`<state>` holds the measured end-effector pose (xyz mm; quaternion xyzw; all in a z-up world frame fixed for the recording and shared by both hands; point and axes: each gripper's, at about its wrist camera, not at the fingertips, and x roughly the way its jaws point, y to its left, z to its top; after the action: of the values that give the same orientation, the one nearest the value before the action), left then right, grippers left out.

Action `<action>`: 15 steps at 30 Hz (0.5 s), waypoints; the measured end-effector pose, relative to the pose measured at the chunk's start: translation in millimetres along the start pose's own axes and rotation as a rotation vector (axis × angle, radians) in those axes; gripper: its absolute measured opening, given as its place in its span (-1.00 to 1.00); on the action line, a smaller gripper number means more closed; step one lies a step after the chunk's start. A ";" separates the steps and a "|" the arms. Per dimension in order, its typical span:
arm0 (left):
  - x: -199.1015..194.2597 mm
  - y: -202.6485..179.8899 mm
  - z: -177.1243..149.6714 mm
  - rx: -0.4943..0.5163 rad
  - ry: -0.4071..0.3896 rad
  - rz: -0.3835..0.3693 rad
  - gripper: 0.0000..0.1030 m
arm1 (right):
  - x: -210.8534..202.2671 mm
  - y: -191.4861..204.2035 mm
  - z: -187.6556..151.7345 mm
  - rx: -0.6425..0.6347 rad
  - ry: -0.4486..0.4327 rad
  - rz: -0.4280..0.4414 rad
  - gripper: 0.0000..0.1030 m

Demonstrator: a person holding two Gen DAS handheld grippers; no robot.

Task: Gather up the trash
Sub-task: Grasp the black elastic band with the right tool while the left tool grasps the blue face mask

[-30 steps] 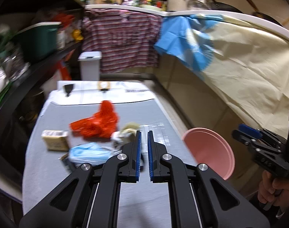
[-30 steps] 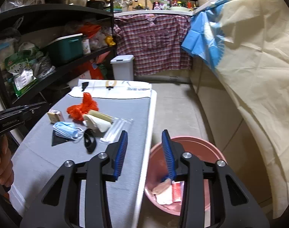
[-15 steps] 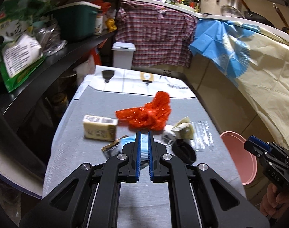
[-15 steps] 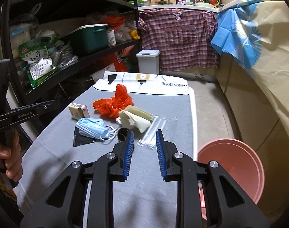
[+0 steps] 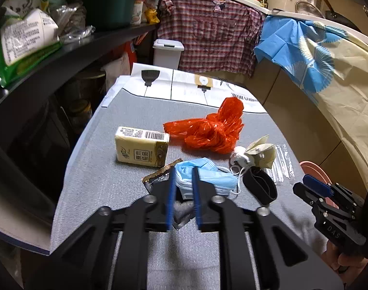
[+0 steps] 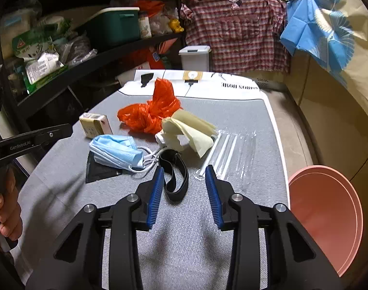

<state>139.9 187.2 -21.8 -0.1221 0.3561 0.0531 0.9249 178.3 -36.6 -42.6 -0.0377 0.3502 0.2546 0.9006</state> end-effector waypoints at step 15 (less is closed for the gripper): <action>52.8 6.1 -0.9 -0.060 0.096 -0.025 -0.29 | 47.9 8.2 -5.1 -0.028 0.118 0.029 -0.03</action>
<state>177.3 193.5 -59.1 -0.1566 0.3967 0.0462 0.9033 201.1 -10.0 -76.7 -0.0604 0.3994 0.2698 0.8741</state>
